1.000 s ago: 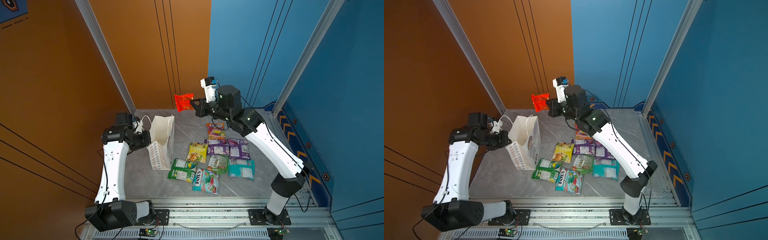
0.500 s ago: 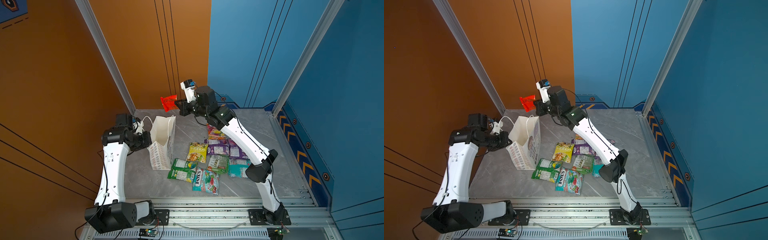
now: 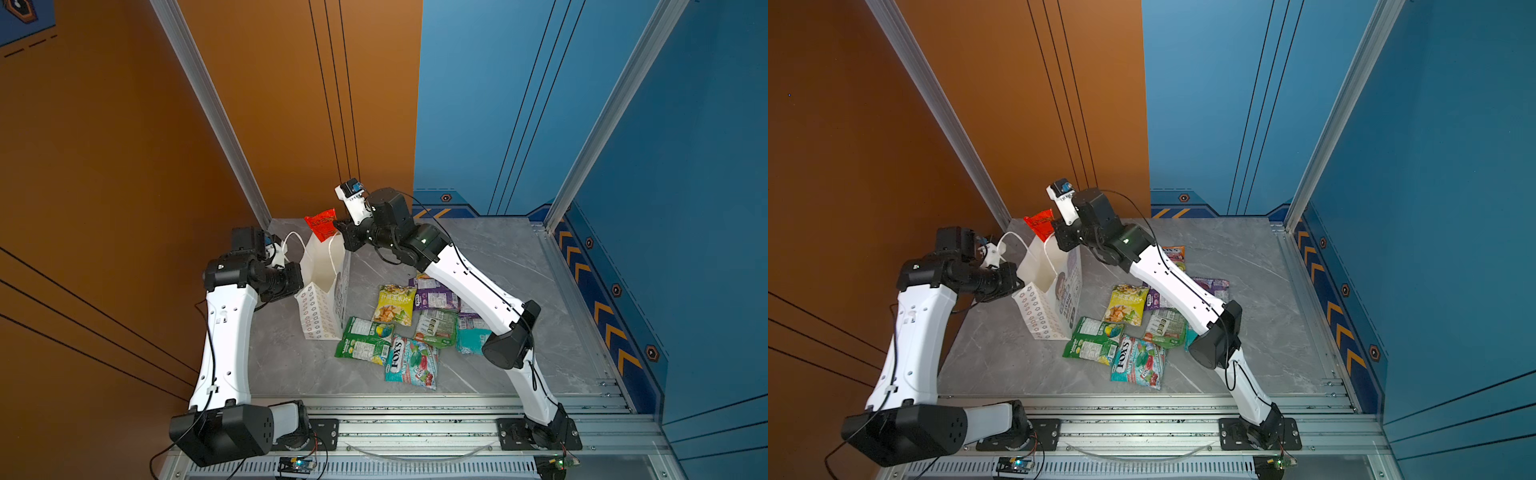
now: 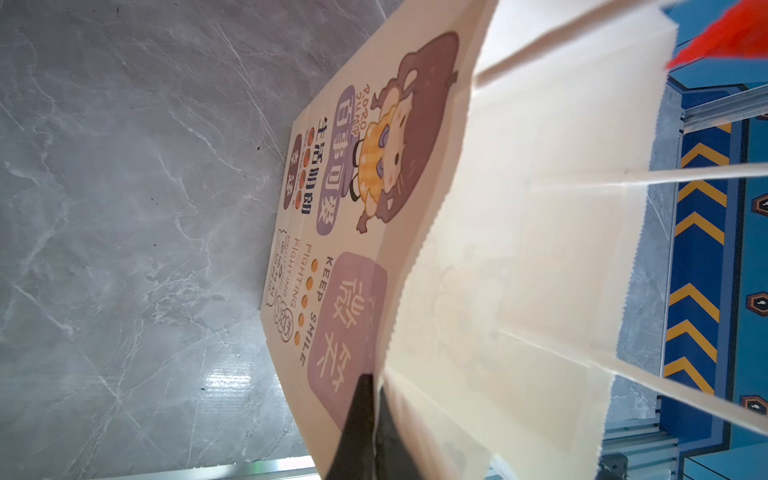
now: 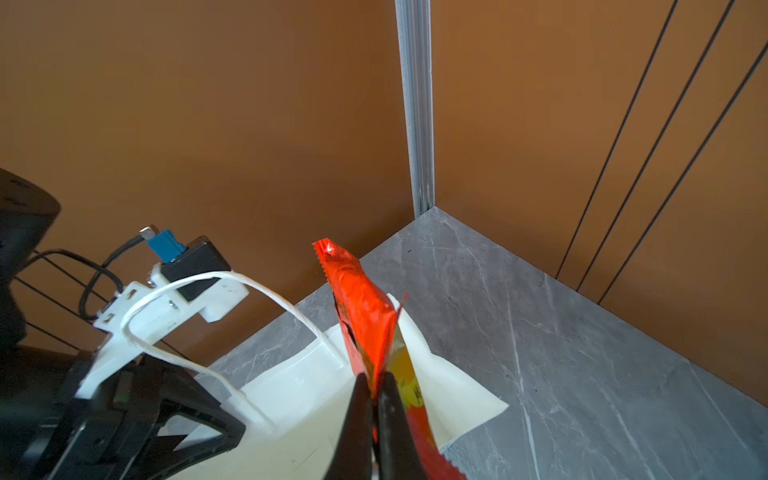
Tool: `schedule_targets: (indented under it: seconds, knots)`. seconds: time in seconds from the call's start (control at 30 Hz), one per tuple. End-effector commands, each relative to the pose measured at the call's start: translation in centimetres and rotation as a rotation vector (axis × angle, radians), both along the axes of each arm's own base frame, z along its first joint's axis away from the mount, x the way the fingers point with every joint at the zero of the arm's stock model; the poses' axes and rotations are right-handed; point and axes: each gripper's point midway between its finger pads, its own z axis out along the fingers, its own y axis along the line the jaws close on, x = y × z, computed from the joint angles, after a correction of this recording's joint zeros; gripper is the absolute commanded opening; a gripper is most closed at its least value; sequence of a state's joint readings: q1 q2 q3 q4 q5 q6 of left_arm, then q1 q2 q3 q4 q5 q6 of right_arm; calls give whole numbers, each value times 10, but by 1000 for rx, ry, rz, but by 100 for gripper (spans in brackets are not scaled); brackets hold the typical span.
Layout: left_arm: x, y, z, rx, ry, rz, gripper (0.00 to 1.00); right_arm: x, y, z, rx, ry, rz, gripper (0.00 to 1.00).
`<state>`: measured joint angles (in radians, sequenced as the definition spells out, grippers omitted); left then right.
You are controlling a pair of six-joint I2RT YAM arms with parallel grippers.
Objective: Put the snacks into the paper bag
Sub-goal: 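Open the right gripper to drop the red packet into the bag, then move the right gripper back down toward the remaining snack packets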
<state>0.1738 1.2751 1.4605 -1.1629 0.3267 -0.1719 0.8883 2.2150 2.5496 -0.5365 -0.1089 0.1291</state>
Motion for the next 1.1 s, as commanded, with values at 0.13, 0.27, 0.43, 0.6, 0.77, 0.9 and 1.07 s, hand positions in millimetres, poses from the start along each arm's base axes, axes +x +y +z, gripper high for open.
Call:
schedule_targets:
  seconds: [0.13, 0.27, 0.43, 0.6, 0.77, 0.9, 1.07]
  knots:
    - [-3, -4, 4, -15, -19, -29, 4, 13, -4, -18, -93, -41, -64, 0]
    - [-4, -4, 4, -14, -18, -29, 4, 15, 1, -32, -118, -38, -63, 0]
    - [-4, -4, 5, -13, -21, -28, 4, 12, 7, -43, -164, -58, -61, 0]
    - [-4, -4, 6, -15, -25, -28, 4, 17, 8, -50, -179, -65, -81, 0]
    - [-4, -4, 6, -18, -23, -29, 4, 21, 7, -44, -161, -80, -106, 35]
    - [-4, -4, 6, -18, -24, -27, 4, 21, 2, -25, -122, -94, -114, 47]
    - [-3, -4, 5, -17, -21, -25, 4, 13, -18, 12, -46, -82, -130, 49]
